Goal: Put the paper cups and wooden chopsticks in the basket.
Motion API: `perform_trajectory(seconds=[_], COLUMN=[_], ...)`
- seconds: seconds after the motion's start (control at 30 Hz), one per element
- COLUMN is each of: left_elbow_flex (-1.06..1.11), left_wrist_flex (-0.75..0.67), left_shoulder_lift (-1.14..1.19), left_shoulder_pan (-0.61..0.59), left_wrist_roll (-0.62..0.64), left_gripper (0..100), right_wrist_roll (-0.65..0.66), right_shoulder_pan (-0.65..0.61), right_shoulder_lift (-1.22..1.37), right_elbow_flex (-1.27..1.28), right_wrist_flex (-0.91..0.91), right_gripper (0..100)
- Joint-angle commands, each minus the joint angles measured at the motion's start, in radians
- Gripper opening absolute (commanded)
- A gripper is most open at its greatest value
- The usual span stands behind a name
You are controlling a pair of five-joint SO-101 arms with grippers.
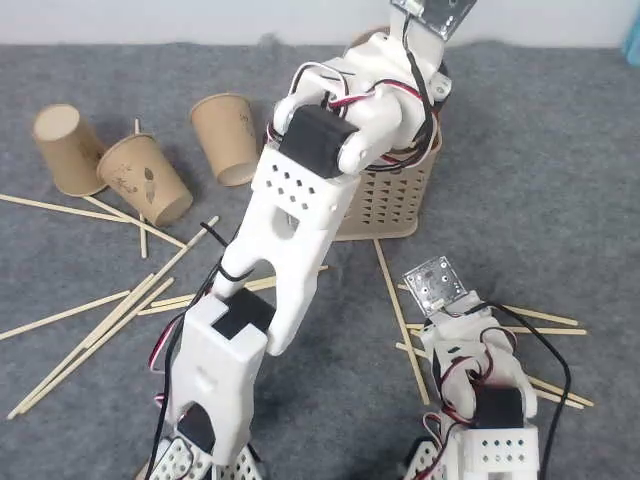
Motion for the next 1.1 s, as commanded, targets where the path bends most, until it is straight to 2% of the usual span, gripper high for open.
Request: perform_trajectory(seconds=[0.0,0.23,0.4,0.5,0.63,0.8,0.9,1.07], left_elbow_flex=[-0.035,-0.03,-0.033,-0.039,-0.166,-0.404,-0.479,-0.352], left_wrist_flex=[-0.014,0.127,0.164,0.195,0.284,0.347,0.347,0.347], left_shoulder_lift=[-0.02,-0.009,-0.009,-0.02,-0.02,-0.02,-0.048,-0.184], left_shoulder_pan=[-0.002,0.005,-0.002,-0.003,-0.006,-0.014,-0.101,-0.304], left_wrist_roll=[-0.061,-0.115,-0.115,-0.11,-0.106,-0.098,-0.041,-0.02], left_gripper=[1,1,2,9,19,20,20,20], right_wrist_roll=[0.017,0.018,0.018,0.018,0.018,0.018,0.018,0.018], right_shoulder_pan=[-0.005,-0.007,-0.007,-0.007,-0.005,-0.004,-0.002,-0.002], right_shoulder_lift=[-0.015,-0.015,-0.015,-0.015,-0.015,-0.015,-0.015,-0.015], right_elbow_flex=[0.018,0.018,0.018,0.018,0.018,0.018,0.018,0.018], right_wrist_flex=[-0.022,-0.022,-0.022,-0.022,-0.022,-0.022,-0.022,-0.022], right_gripper=[0.9,0.9,0.9,0.9,0.9,0.9,0.9,0.9])
